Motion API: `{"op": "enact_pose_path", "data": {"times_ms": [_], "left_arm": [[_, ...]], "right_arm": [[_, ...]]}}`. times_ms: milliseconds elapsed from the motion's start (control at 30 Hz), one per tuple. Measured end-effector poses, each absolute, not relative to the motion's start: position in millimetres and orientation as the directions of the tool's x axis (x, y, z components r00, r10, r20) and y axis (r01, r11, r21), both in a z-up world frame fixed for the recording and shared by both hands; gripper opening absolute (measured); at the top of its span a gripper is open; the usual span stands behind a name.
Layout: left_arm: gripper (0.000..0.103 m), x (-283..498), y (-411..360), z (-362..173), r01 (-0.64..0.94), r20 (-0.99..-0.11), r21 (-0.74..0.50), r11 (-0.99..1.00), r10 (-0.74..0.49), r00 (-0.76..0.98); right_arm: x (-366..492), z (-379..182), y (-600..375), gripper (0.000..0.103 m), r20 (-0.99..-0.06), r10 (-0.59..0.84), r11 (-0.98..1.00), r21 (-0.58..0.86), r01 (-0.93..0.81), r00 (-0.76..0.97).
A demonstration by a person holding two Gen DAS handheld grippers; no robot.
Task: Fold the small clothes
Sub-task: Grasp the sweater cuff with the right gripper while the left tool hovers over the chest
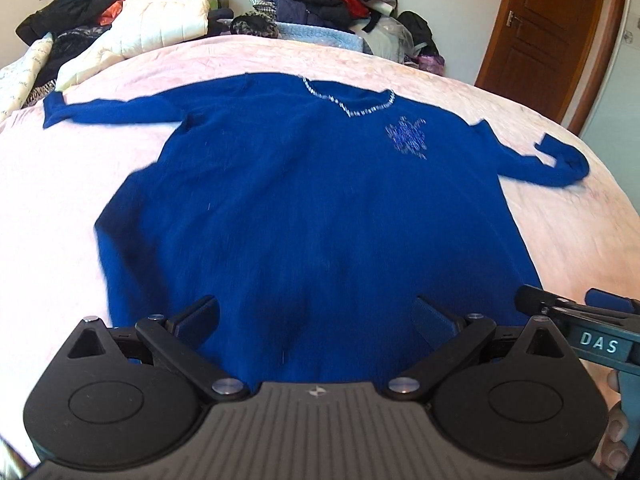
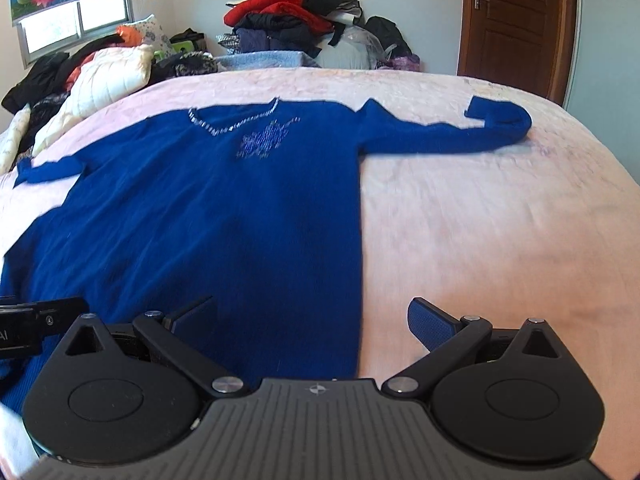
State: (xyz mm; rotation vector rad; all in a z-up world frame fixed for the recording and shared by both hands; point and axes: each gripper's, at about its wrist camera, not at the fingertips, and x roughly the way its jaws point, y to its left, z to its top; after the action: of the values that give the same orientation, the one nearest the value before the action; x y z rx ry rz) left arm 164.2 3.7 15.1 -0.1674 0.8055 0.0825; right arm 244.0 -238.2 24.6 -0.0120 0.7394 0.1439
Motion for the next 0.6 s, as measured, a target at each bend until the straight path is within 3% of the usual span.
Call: {"op": "enact_pose_path", "data": {"times_ms": [267,600], "left_arm": [[0.103,267.8,6.5,18.1,-0.136,-0.696,-0.045,0.99,0.066,0.715],[0.103,374.9,1.2,14.5,-0.157,-0.682,-0.065,0.985,0.071,0.728]], "right_arm": [[342.2,33.7,-239.6,0.103,-0.616,0.122,0.988,0.002,-0.153,0.778],[446.9,39.6,-226.6,0.102,-0.562,0.181,0.973,-0.019,-0.232,0.807]]}}
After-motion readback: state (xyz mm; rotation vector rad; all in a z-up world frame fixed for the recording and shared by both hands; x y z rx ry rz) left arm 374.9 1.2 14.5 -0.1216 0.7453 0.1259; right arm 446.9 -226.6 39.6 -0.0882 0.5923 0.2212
